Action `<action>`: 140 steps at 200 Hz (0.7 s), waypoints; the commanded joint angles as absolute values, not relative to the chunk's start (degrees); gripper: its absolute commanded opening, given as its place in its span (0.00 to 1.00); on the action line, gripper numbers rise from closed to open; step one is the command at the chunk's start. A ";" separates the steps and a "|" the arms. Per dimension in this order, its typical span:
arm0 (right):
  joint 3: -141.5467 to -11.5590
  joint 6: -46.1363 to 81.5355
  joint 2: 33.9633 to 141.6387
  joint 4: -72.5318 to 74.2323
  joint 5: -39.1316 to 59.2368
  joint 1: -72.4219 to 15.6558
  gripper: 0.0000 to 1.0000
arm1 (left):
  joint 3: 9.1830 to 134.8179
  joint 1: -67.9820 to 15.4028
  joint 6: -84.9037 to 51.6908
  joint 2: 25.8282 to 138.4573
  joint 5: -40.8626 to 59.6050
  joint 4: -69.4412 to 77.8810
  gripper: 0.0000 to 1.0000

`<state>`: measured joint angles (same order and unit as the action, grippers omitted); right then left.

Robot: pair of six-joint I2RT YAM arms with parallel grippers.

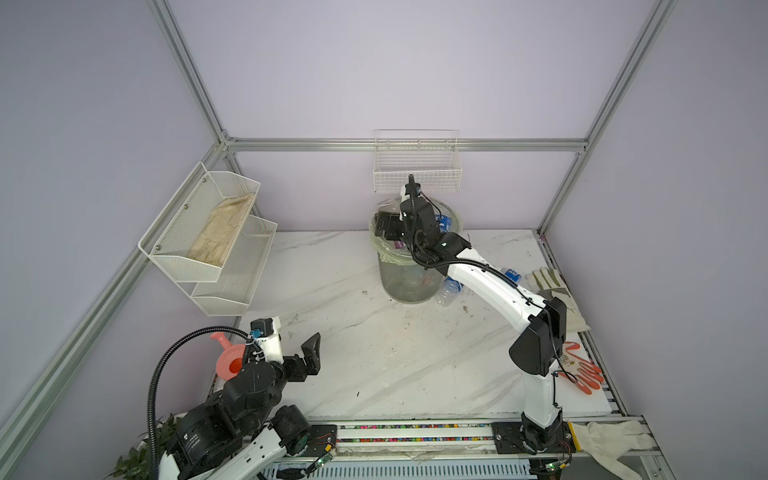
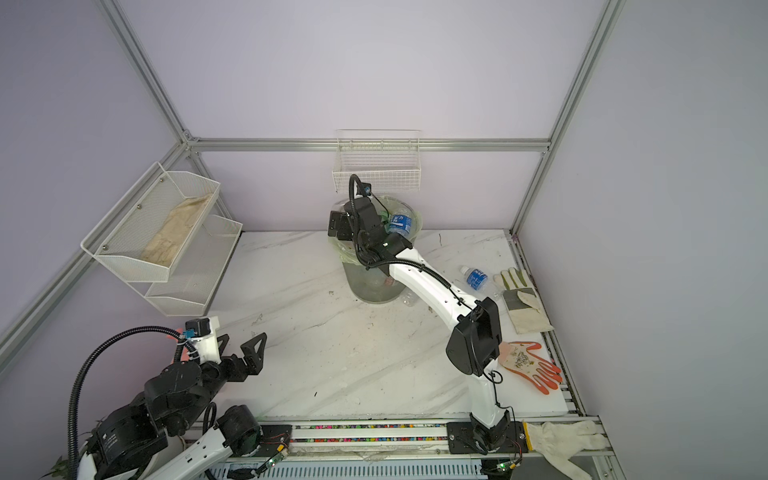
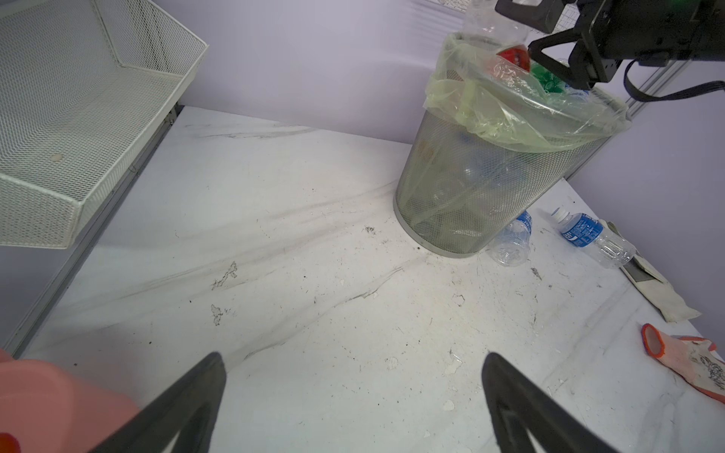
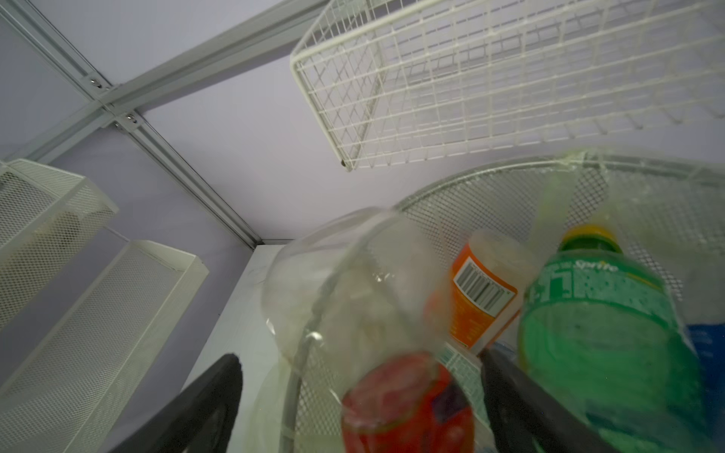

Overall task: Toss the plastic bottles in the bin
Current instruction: 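Open the right gripper to drop the red-label bottle into the wastebasket, then move the right gripper down to the blue-label water bottle near the glove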

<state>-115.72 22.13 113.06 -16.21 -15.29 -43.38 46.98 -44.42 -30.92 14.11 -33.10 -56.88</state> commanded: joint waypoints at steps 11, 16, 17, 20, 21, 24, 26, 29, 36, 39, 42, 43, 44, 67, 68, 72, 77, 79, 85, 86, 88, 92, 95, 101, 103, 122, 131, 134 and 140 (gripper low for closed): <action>-117.50 20.14 104.40 -14.26 -20.31 -45.47 0.97 | 45.11 -44.70 -31.33 13.52 -33.57 -55.93 1.00; -117.43 20.07 103.63 -14.03 -20.14 -45.66 0.98 | 45.13 -44.73 -31.29 13.62 -33.57 -55.94 1.00; -117.42 20.05 103.50 -14.00 -20.09 -45.73 0.98 | 45.11 -44.69 -31.29 13.62 -33.57 -55.92 1.00; -117.38 20.04 103.08 -13.96 -20.05 -45.89 0.97 | 45.10 -44.73 -31.29 13.66 -33.57 -55.90 1.00; -117.36 20.00 102.96 -13.92 -20.04 -45.89 0.97 | 45.14 -44.69 -31.29 13.68 -33.57 -55.86 1.00; -117.40 19.98 102.55 -13.87 -20.00 -46.08 0.97 | 45.15 -44.69 -31.29 13.71 -33.57 -55.90 1.00; -117.35 19.91 102.28 -13.82 -19.96 -46.19 0.97 | 45.10 -44.72 -31.27 13.78 -33.51 -55.88 1.00; -117.33 19.85 101.91 -13.80 -20.02 -46.30 0.97 | 45.11 -44.80 -31.29 13.76 -33.49 -55.90 1.00; -117.34 19.75 100.95 -13.88 -19.95 -46.64 0.97 | 45.21 -44.74 -31.29 13.88 -33.49 -55.89 1.00; -117.24 19.75 100.52 -13.98 -19.89 -46.72 0.97 | 45.26 -44.71 -31.22 13.90 -33.50 -55.95 1.00; -117.17 19.76 100.03 -14.05 -19.80 -46.80 0.97 | 45.24 -44.77 -31.28 14.01 -33.50 -55.95 1.00; -117.12 19.77 99.94 -14.10 -19.79 -46.82 0.97 | 45.21 -44.71 -31.28 14.04 -33.49 -55.97 1.00; -117.09 19.73 99.80 -14.17 -19.78 -46.83 0.97 | 45.19 -44.77 -31.29 14.05 -33.49 -55.89 1.00; -115.34 20.62 95.65 -15.67 -20.18 -46.90 0.97 | 45.49 -44.71 -31.03 15.41 -32.79 -55.67 1.00; -115.15 20.68 95.46 -15.75 -20.28 -46.87 0.97 | 45.46 -44.68 -30.94 15.48 -32.70 -55.61 1.00; -114.41 20.74 94.46 -15.98 -20.55 -46.93 0.97 | 45.46 -44.70 -30.57 15.96 -32.15 -55.24 1.00; -113.34 20.87 93.09 -16.22 -20.94 -46.93 0.97 | 45.41 -44.69 -29.66 16.78 -31.20 -54.50 1.00; -112.89 20.84 92.60 -16.25 -20.92 -46.93 0.97 | 45.37 -44.70 -29.21 17.14 -30.65 -54.19 1.00; -111.28 21.60 90.79 -16.87 -21.43 -46.93 0.97 | 45.48 -44.70 -28.04 18.28 -29.09 -53.29 1.00; -111.05 21.79 90.44 -17.00 -21.52 -46.93 0.97 | 45.50 -44.72 -27.86 18.54 -28.96 -53.15 1.00; -110.49 22.04 89.91 -17.17 -21.97 -46.93 0.97 | 45.63 -44.69 -27.51 19.07 -28.33 -52.93 1.00; -109.34 22.56 88.61 -17.73 -22.77 -46.92 0.97 | 45.85 -44.71 -26.96 20.32 -27.39 -52.56 1.00; -108.53 22.66 87.63 -18.09 -23.52 -46.89 0.97 | 46.11 -44.73 -26.57 21.32 -26.52 -52.30 1.00; -106.93 22.96 85.72 -19.09 -25.34 -46.89 0.97 | 46.64 -44.71 -25.83 23.66 -25.13 -51.90 1.00; -106.43 23.16 85.15 -19.52 -25.91 -46.86 0.97 | 46.88 -44.71 -25.59 24.48 -24.72 -51.80 1.00; -102.38 24.84 80.41 -25.16 -31.86 -45.35 0.97 | 50.45 -44.95 -24.91 32.98 -21.78 -51.34 1.00; -100.75 27.26 79.04 -28.96 -31.43 -41.66 0.97 | 51.71 -45.55 -24.80 36.47 -20.50 -49.71 1.00; -100.15 28.27 79.02 -30.32 -29.88 -39.31 0.97 | 52.05 -45.87 -24.67 37.45 -20.26 -49.04 1.00; -98.78 30.28 79.00 -32.49 -24.38 -33.28 0.97 | 52.64 -47.04 -24.42 39.20 -20.15 -47.54 1.00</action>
<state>-103.07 24.01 81.06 -21.30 -25.78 -44.75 47.20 -44.86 -27.11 32.71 -25.15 -53.23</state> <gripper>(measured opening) 0.974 0.998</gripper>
